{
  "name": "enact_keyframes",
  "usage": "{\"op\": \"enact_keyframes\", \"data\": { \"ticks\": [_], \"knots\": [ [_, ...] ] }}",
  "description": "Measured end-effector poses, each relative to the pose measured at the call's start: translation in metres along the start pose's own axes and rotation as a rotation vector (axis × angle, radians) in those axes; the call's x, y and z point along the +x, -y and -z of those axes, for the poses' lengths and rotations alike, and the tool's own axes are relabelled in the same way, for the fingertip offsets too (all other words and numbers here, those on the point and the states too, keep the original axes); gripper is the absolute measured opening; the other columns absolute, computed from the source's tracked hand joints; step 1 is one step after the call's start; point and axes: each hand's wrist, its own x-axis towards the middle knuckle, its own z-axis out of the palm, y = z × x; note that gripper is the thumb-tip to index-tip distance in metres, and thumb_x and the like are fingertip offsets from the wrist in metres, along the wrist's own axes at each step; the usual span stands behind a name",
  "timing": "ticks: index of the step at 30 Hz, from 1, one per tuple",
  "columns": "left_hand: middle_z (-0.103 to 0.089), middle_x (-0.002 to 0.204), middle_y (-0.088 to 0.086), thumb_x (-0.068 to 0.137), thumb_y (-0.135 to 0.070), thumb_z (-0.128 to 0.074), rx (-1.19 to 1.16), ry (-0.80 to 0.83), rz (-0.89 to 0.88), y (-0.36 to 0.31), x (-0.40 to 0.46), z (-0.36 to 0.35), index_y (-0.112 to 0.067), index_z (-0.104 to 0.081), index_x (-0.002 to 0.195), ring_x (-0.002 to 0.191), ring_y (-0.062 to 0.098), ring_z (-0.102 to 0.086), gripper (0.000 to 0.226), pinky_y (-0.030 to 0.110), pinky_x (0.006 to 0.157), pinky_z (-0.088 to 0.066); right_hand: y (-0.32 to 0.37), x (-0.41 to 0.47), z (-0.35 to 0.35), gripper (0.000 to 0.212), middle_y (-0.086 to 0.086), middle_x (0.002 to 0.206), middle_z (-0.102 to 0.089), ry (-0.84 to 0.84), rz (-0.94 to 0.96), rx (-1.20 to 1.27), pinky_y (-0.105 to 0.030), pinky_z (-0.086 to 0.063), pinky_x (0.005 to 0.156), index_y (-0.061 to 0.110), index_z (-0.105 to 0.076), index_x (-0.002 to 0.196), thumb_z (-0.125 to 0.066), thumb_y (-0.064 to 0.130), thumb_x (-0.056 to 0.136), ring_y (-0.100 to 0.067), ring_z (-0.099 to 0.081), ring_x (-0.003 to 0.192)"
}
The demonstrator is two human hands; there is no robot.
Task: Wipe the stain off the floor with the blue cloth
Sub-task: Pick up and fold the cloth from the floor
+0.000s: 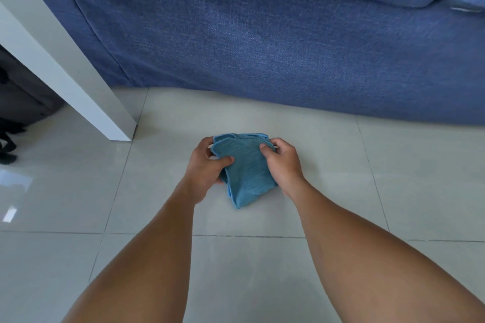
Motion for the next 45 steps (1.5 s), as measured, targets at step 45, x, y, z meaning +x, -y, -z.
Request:
{"op": "enact_keyframes", "data": {
  "ticks": [45],
  "knots": [
    [-0.035, 0.135, -0.007, 0.079, -0.006, -0.077, 0.115, -0.825, 0.106, -0.346, -0.406, 0.310, -0.009, -0.051, 0.141, 0.110, 0.012, -0.053, 0.067, 0.007, 0.079, -0.046, 0.522, -0.304, -0.190, 0.032, 0.001, 0.102, -0.067, 0.939, 0.370, -0.554, -0.020, -0.042, 0.060, 0.029, -0.067, 0.111, -0.059, 0.004, 0.092, -0.015, -0.058, 0.083]
  ]
}}
